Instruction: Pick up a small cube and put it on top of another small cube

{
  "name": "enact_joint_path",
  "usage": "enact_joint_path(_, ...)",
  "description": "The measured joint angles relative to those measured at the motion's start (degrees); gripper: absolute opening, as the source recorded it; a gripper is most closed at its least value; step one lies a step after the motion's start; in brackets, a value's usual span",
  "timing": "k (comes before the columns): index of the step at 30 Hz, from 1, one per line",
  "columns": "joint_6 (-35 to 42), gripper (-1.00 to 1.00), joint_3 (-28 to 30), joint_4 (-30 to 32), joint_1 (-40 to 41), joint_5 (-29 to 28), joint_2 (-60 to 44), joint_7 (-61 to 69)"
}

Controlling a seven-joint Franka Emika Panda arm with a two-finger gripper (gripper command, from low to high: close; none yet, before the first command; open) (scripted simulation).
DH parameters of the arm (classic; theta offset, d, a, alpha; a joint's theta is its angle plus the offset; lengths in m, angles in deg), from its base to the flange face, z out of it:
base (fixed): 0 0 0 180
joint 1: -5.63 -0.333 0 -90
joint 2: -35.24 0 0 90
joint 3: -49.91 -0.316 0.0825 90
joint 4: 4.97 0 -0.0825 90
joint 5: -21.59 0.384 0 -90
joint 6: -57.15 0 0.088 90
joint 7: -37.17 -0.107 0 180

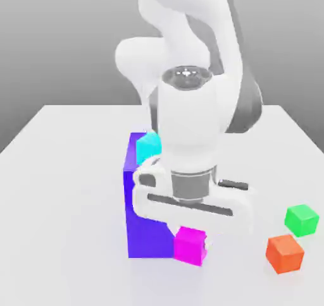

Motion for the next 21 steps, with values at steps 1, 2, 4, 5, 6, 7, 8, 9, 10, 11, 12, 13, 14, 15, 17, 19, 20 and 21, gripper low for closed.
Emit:
enact_joint_path(1,0.23,-1.0,-1.41,-0.01,-1.52,-0.2,0.32,1.55)
enact_joint_path(2,0.43,-1.0,-2.73,-0.01,-3.14,-0.4,0.64,3.11)
enact_joint_path(4,0.86,-1.0,-5.14,-0.02,-6.54,-0.86,1.29,6.18)
enact_joint_path(5,1.07,-1.0,-6.28,-0.02,-8.27,-1.07,1.61,7.75)
enact_joint_path(6,1.27,-1.0,-7.36,-0.03,-10.0,-1.31,1.93,9.29)
enact_joint_path(7,1.48,-1.0,-8.41,-0.03,-11.73,-1.56,2.25,10.82)
enact_joint_path(8,1.69,-1.0,-9.43,-0.03,-13.46,-1.83,2.56,12.34)
enact_joint_path(9,1.9,-1.0,-10.37,-0.04,-15.25,-2.13,2.86,13.83)
enact_joint_path(10,2.11,-1.0,-11.36,-0.04,-16.98,-2.44,3.16,15.32)
enact_joint_path(11,2.32,-1.0,-12.32,-0.03,-18.69,-2.79,3.45,16.76)
enact_joint_path(12,2.58,-1.0,-12.97,0.41,-20.08,-3.3,3.71,17.65)
enact_joint_path(13,2.87,-1.0,-13.48,1.1,-21.04,-3.92,3.96,18.21)
enact_joint_path(14,3.22,-1.0,-13.54,2.4,-21.63,-4.69,4.18,17.89)
enact_joint_path(15,3.03,-1.0,-13.3,3.07,-21.47,-5.63,3.85,17.28)
enact_joint_path(17,1.8,-1.0,-12.73,3.39,-21.08,-7.98,2.25,15.62)
enact_joint_path(19,0.12,-1.0,-12.2,3.28,-21.08,-10.93,0.06,13.5)
enact_joint_path(20,-0.8,-1.0,-11.56,3.19,-21.45,-12.54,-1.14,12.33)
enact_joint_path(21,-1.74,-1.0,-10.73,3.1,-21.99,-14.2,-2.39,11.13)
